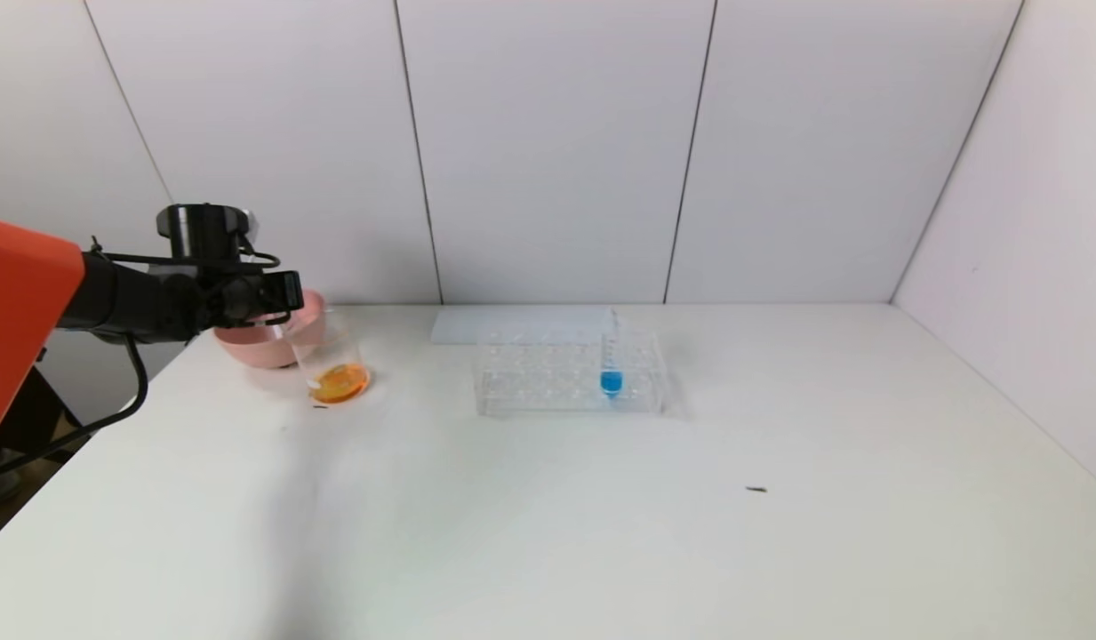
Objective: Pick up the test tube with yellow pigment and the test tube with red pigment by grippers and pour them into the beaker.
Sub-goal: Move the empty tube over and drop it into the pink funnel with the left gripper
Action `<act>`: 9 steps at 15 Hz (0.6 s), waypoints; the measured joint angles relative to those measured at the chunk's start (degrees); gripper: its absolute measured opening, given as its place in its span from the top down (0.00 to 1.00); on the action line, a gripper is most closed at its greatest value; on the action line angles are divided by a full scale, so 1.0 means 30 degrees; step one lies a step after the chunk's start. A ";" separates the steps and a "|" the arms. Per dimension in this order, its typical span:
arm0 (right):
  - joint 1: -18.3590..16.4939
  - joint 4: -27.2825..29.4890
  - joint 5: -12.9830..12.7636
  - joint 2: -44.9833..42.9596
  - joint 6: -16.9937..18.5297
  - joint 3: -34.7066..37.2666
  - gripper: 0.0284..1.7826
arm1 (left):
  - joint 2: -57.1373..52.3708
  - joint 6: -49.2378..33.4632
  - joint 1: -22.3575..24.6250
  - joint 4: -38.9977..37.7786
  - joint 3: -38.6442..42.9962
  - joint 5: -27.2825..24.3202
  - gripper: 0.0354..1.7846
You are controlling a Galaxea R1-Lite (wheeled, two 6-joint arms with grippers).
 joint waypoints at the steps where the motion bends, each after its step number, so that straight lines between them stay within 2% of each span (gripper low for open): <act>1: 0.0000 0.0000 0.0000 0.0000 0.0008 0.0000 0.05 | 0.0008 -0.0008 0.0008 0.0000 0.0033 0.0000 0.75; 3: -0.0008 0.0000 0.0000 0.0000 0.0000 0.0000 0.05 | -0.0008 -0.0045 0.0000 0.0000 -0.0028 0.0008 0.73; 5: -0.0008 0.0000 0.0000 0.0000 0.0008 0.0000 0.05 | -0.0028 -0.0053 0.0008 -0.0037 -0.0065 0.0000 0.66; 7: 0.0008 0.0000 0.0000 0.0000 0.0000 0.0000 0.05 | -0.0049 -0.0089 0.0008 -0.0037 -0.0077 0.0000 0.51; 9: 0.0000 0.0000 0.0008 0.0000 0.0000 0.0000 0.05 | -0.0081 -0.0073 0.0049 -0.0037 -0.0106 0.0008 0.32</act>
